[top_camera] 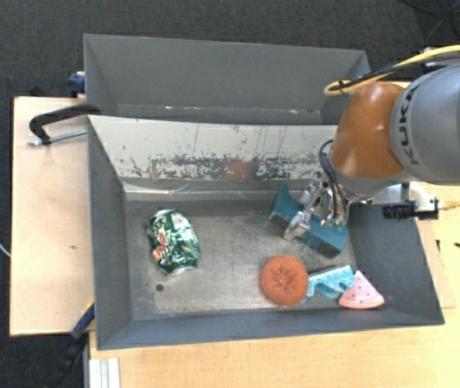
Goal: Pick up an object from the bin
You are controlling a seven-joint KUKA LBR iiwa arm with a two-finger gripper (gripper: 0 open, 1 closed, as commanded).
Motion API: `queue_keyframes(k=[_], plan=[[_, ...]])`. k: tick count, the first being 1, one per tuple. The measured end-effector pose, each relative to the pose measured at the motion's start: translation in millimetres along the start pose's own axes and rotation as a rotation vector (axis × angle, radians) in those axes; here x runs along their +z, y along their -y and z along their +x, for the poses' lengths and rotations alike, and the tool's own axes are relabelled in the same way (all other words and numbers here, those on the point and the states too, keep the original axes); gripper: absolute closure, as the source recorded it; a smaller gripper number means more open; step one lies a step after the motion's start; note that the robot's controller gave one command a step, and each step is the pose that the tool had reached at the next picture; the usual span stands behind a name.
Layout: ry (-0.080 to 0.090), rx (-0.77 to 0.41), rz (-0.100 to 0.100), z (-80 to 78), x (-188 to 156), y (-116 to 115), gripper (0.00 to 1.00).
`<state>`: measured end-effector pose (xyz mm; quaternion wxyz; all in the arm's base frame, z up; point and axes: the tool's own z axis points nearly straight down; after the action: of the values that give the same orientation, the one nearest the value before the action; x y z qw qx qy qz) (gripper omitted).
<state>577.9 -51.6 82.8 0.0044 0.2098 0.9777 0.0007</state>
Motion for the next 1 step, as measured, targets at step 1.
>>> queue_keyframes(k=[1], plan=[[0.0,0.0,0.0,0.0,0.0,0.0,1.0]])
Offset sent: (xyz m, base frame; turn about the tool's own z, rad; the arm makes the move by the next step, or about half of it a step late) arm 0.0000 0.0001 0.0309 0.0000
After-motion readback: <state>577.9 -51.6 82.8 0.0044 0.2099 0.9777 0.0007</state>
